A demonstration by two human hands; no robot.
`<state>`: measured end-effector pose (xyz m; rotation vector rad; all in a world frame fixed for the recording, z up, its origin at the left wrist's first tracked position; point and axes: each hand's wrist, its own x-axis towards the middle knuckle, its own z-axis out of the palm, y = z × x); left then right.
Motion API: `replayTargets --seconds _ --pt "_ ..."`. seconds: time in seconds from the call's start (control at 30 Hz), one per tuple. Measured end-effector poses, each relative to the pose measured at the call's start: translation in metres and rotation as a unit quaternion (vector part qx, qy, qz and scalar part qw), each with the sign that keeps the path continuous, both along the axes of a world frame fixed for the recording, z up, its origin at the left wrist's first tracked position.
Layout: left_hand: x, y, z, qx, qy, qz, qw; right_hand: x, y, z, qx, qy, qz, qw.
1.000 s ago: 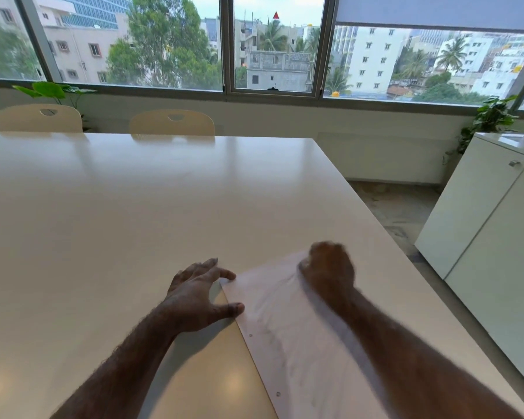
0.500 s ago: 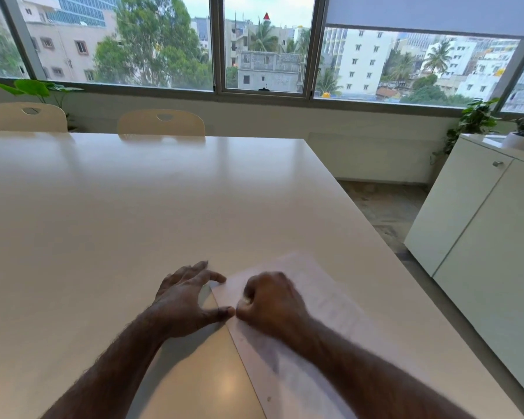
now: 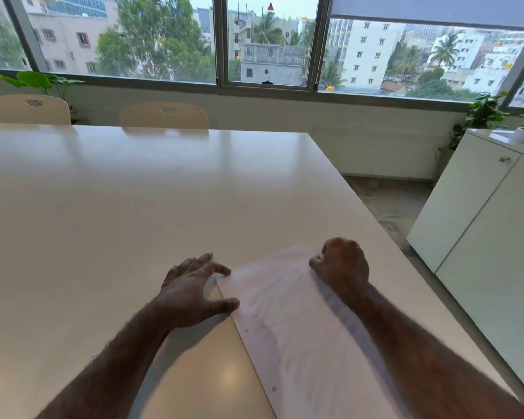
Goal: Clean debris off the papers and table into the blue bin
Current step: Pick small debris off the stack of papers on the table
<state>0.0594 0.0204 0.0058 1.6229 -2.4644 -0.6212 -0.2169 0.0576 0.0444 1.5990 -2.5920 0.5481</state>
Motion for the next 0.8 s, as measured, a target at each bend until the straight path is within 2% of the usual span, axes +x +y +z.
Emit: replayTargets --seconds 0.07,0.17,0.2,0.27,0.33,0.37,0.4,0.47,0.53,0.67,0.73,0.8 --pt "0.001 0.001 -0.001 0.007 -0.001 -0.003 1.000 0.026 0.007 -0.003 -0.014 0.008 0.056 0.998" --pt "0.003 0.001 0.001 0.025 -0.001 0.000 1.000 0.090 0.030 -0.011 0.038 -0.074 0.236 0.968" --pt "0.002 0.000 0.001 0.024 -0.002 -0.001 1.000 0.085 0.030 -0.011 0.052 -0.089 0.235 0.967" --pt "0.001 0.000 0.001 0.014 -0.002 -0.003 1.000 0.043 0.015 -0.007 0.054 -0.086 0.133 0.986" --pt "0.000 0.000 -0.001 0.001 -0.003 -0.004 1.000 -0.004 0.009 -0.002 0.035 -0.039 0.009 0.999" --pt "0.000 0.000 -0.002 -0.002 -0.003 -0.004 1.000 -0.012 0.009 -0.001 0.018 -0.024 -0.013 0.999" --pt "0.001 0.001 -0.003 -0.002 -0.004 -0.003 1.000 -0.005 0.011 0.000 0.016 -0.024 0.007 1.000" --pt "0.002 -0.001 -0.002 -0.003 -0.005 -0.001 1.000 0.041 0.017 0.003 0.027 -0.046 0.108 0.993" --pt "0.001 -0.001 -0.001 0.005 -0.006 0.000 1.000 0.074 0.025 -0.001 -0.045 0.021 0.160 0.986" --pt "0.001 0.002 0.001 0.012 0.008 -0.004 1.000 0.032 0.014 0.012 -0.146 0.101 0.046 0.983" --pt "0.001 0.001 0.002 0.010 0.011 -0.006 1.000 0.020 0.014 0.016 -0.164 0.065 0.033 0.984" --pt "-0.001 0.002 0.001 -0.003 0.018 -0.006 1.000 0.031 0.016 0.013 -0.145 -0.033 0.094 0.984"
